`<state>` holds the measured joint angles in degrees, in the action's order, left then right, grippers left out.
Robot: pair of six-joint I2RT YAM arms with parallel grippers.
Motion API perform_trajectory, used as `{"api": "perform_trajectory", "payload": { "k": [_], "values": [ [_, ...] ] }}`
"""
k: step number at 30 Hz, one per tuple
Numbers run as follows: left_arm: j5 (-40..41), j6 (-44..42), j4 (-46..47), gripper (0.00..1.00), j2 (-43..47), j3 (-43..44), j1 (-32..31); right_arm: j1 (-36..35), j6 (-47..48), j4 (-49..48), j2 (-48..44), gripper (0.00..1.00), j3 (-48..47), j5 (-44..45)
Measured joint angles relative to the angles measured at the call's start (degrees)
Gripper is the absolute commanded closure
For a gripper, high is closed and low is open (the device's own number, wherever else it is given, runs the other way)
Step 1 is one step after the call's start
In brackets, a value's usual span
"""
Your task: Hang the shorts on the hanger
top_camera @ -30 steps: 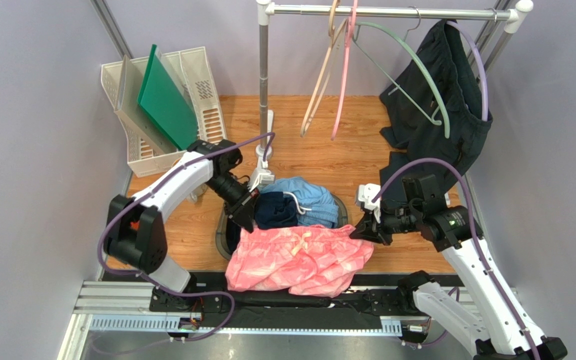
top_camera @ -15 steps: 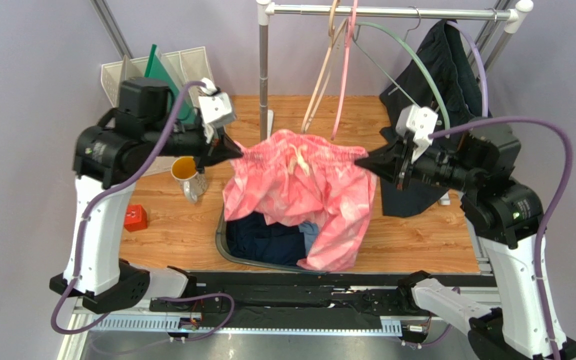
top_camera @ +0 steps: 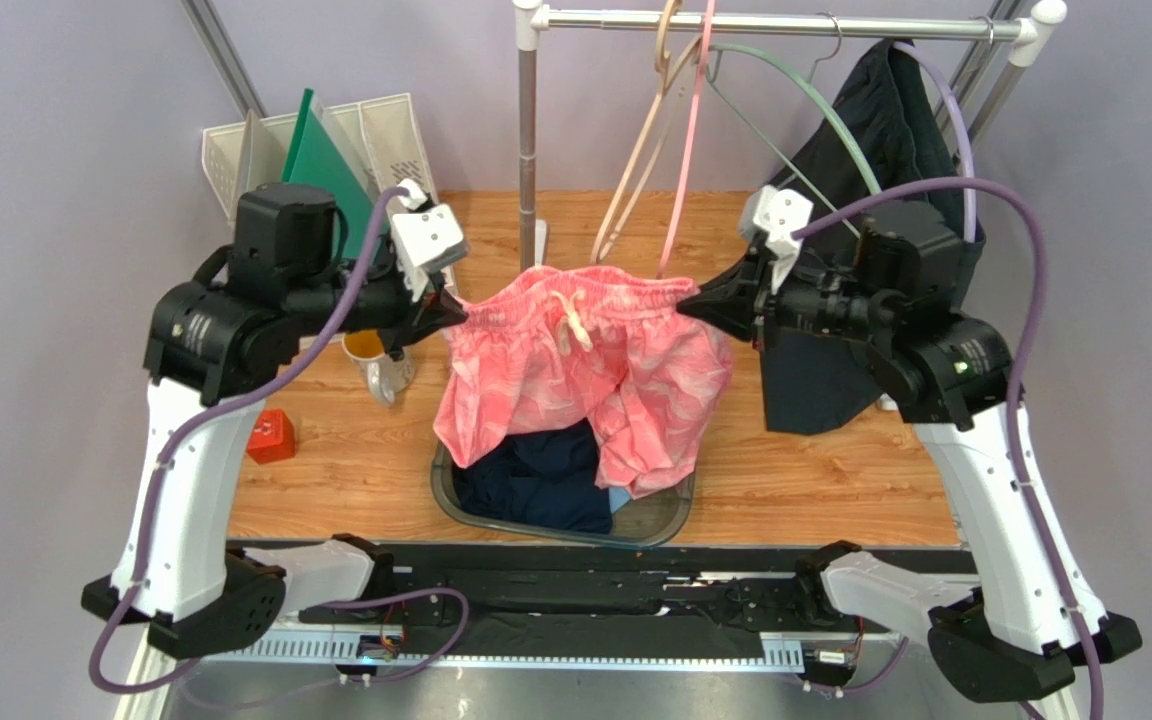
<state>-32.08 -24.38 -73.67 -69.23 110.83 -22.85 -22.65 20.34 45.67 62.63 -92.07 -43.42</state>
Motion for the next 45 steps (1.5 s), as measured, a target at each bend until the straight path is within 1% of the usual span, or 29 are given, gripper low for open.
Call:
{"api": "perform_trajectory", "payload": {
  "k": [1,2,4,6,8,11,14,15,16,17,18,19,21,23,24,25,28,31,32,33,35,36,39,42,45],
  "values": [
    [0.98,0.07,-0.15,1.00,-0.72,-0.42,0.02,-0.22,0.22,0.39,0.00,1.00,1.07,0.22],
    [2.16,0.24,-0.90,1.00,-2.14,1.14,0.02,-0.55,0.52,1.01,0.28,1.00,2.08,0.76],
    [3.50,0.83,0.31,1.00,-5.27,6.67,0.09,-0.66,0.70,1.18,0.61,1.00,2.23,1.90],
    [3.65,1.09,2.47,1.00,-5.84,10.16,0.11,-0.68,0.68,0.44,0.04,1.00,1.92,2.80],
    [3.76,1.33,5.14,1.00,-4.02,10.97,0.07,-0.68,0.46,-0.61,-1.11,1.00,1.64,3.93],
    [2.97,1.29,8.15,1.00,1.14,7.21,0.02,-0.68,0.04,-1.88,-3.30,1.00,0.90,4.92],
    [-0.09,-0.13,7.96,1.00,6.32,-1.07,-1.18,-0.68,0.09,-1.99,-4.90,1.00,0.70,4.96],
    [-0.33,-0.98,8.41,0.97,7.98,-5.20,-2.71,-0.68,0.20,-1.97,-5.25,1.00,1.05,4.92],
    [-0.35,-1.86,8.63,0.84,9.18,-9.73,-4.59,-0.68,0.55,-1.70,-5.68,1.00,1.75,4.81],
    [0.04,-2.86,9.99,0.74,10.56,-15.06,-6.51,-0.68,0.92,-1.64,-6.16,1.00,2.64,4.76],
    [1.03,-4.02,10.10,0.66,11.47,-20.72,-8.59,-0.68,1.55,-1.86,-6.80,1.00,4.68,4.68],
    [1.88,-5.05,10.25,0.57,12.22,-27.17,-10.86,-0.68,2.49,-1.57,-7.85,1.00,8.11,4.50],
    [2.69,-6.95,11.02,0.48,11.87,-36.83,-13.20,-0.68,4.07,-0.48,-9.18,1.00,14.45,4.33],
    [2.64,-8.59,10.45,0.39,11.67,-43.69,-14.05,-0.68,6.12,0.83,-10.32,1.00,21.29,4.39],
    [2.51,-9.14,9.55,0.32,11.74,-46.03,-14.21,-0.68,7.04,2.01,-10.64,1.00,24.48,4.46],
    [2.25,-9.42,8.90,0.15,12.09,-47.65,-14.27,-0.68,7.98,3.21,-11.02,1.00,27.56,4.61],
    [0.44,-9.84,8.31,0.14,14.56,-49.29,-14.25,-0.68,10.03,6.34,-13.38,1.00,32.94,4.87],
    [-2.40,-9.68,9.35,0.15,18.25,-49.83,-14.29,-0.68,11.37,7.52,-16.92,1.00,33.90,4.79],
    [-3.06,-9.53,9.84,0.16,18.86,-50.16,-14.34,-0.68,11.69,7.43,-17.81,1.00,33.90,4.76],
    [-3.58,-9.18,10.51,0.21,19.30,-50.60,-14.56,-0.68,12.02,7.45,-18.51,1.00,33.90,4.70],
    [-4.07,-8.26,12.22,0.26,19.04,-51.49,-15.30,-0.68,12.57,7.45,-19.69,1.00,33.90,4.35],
    [-4.20,-7.93,12.90,0.31,18.34,-51.82,-15.72,-0.68,12.72,7.45,-19.96,1.00,33.90,4.33],
    [-5.44,-6.32,14.49,0.39,13.16,-52.04,-16.98,-0.68,13.20,7.56,-20.68,1.00,33.97,4.42],
    [-6.27,-5.22,16.17,0.39,5.57,-52.24,-18.38,-0.68,13.79,7.98,-22.29,1.00,34.29,4.94],
    [-6.69,-4.87,16.48,0.39,0.59,-52.30,-19.12,-0.68,14.60,8.72,-26.34,1.00,35.21,5.11]
  ]
}}
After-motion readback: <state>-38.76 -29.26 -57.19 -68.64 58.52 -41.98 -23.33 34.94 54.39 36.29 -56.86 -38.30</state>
